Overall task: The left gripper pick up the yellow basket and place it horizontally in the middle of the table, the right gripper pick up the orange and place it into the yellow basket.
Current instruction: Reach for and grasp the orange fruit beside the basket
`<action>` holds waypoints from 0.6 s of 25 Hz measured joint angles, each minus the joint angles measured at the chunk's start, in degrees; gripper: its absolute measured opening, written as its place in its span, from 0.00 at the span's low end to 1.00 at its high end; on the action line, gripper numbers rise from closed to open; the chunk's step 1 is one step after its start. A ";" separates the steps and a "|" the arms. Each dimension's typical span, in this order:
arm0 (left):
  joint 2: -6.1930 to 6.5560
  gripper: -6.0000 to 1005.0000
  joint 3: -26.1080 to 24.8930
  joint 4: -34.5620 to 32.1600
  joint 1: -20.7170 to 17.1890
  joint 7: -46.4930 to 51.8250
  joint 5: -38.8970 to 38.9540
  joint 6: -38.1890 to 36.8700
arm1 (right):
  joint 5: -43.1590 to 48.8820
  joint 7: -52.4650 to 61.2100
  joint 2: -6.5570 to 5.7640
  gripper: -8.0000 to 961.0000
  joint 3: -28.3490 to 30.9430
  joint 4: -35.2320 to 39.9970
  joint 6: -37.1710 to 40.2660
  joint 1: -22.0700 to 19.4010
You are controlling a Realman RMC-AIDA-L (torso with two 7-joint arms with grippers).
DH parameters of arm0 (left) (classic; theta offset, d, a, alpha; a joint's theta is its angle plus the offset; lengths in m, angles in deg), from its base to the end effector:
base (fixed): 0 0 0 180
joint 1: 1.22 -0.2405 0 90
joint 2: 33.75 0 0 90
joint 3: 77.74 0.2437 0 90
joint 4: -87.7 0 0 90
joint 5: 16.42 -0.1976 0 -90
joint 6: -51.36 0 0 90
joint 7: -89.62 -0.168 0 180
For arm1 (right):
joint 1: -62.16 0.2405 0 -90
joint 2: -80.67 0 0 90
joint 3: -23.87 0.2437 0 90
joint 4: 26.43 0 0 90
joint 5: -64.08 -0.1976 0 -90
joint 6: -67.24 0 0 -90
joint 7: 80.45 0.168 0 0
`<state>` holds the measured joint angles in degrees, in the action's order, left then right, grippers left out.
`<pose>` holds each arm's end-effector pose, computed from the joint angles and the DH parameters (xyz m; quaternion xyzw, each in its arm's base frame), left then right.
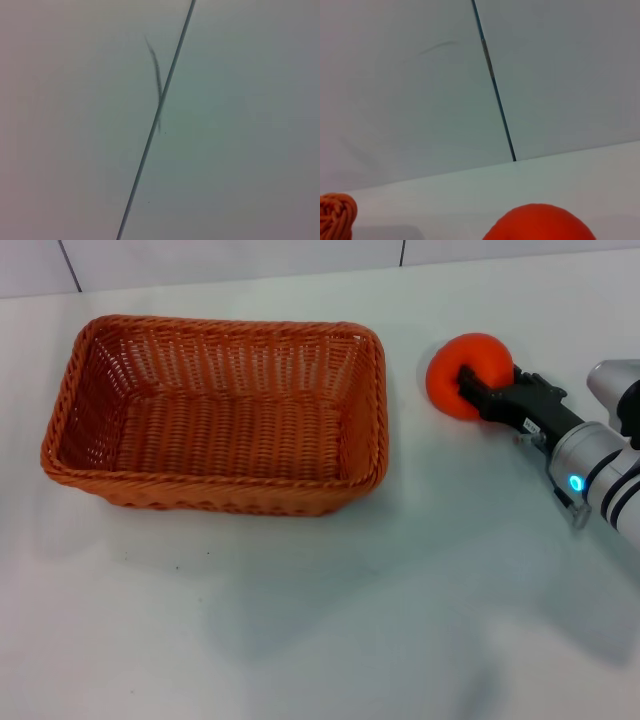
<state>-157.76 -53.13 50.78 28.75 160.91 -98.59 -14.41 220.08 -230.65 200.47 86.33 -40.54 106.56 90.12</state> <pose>-0.2606 0.3945 0.0729 -0.7104 -0.3030 -0.4313 0.4664 0.3118 0.3630 -0.0633 -0.4199 -0.7255 -0.4854 0.2484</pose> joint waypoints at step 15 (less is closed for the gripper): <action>0.00 0.87 -0.22 0.11 -0.45 -0.01 0.00 0.42 | -0.17 0.17 0.39 0.59 0.19 -0.30 8.62 -1.94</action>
<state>-157.76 -53.35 50.89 28.30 160.90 -98.59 -13.99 219.92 -230.48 200.86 86.52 -40.84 115.18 88.18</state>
